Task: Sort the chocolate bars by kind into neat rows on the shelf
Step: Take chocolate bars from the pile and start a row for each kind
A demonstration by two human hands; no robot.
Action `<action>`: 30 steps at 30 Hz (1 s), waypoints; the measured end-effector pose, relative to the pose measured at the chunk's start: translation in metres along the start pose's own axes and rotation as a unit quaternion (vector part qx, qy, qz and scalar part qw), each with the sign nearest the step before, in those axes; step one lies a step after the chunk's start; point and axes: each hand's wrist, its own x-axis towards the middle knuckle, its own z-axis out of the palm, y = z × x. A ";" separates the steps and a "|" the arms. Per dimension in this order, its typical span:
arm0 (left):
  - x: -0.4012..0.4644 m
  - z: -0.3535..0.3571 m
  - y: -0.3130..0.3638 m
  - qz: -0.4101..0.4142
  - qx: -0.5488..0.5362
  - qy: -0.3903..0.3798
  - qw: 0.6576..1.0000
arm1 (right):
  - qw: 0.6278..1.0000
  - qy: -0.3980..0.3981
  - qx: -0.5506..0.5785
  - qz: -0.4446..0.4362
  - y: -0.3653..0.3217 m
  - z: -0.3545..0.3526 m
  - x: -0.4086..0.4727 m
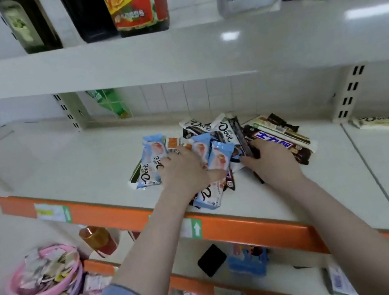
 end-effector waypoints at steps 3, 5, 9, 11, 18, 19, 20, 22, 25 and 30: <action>0.002 0.002 0.004 0.016 0.025 0.015 0.999 | 0.999 0.022 0.022 0.017 -0.002 0.000 0.000; 0.003 0.005 0.008 0.030 0.017 0.024 0.999 | 0.998 0.036 0.034 0.024 0.000 -0.001 -0.002; 0.001 0.015 0.014 0.048 -0.037 0.047 0.997 | 0.996 0.049 0.062 0.035 0.008 -0.004 -0.005; 0.008 0.020 0.012 0.054 -0.037 0.051 0.997 | 0.996 0.046 0.057 0.047 0.012 -0.006 -0.006; 0.011 0.017 0.015 0.055 -0.093 -0.039 0.993 | 0.996 0.047 0.054 0.061 0.022 -0.017 -0.003; 0.009 0.015 0.016 0.051 -0.103 -0.046 0.992 | 0.996 0.046 0.048 0.056 0.022 -0.017 -0.001; 0.009 0.012 0.017 0.051 -0.114 -0.051 0.991 | 0.997 0.043 0.042 0.051 0.022 -0.016 0.001; 0.007 0.005 0.017 0.049 -0.130 -0.054 0.989 | 0.998 0.038 0.031 0.045 0.021 -0.014 0.003; -0.002 0.003 0.018 0.046 -0.127 -0.014 0.991 | 0.998 0.044 0.026 0.038 0.023 -0.012 0.003; -0.015 0.004 0.017 0.039 -0.060 0.078 0.994 | 0.998 0.039 0.037 0.034 0.027 -0.012 0.003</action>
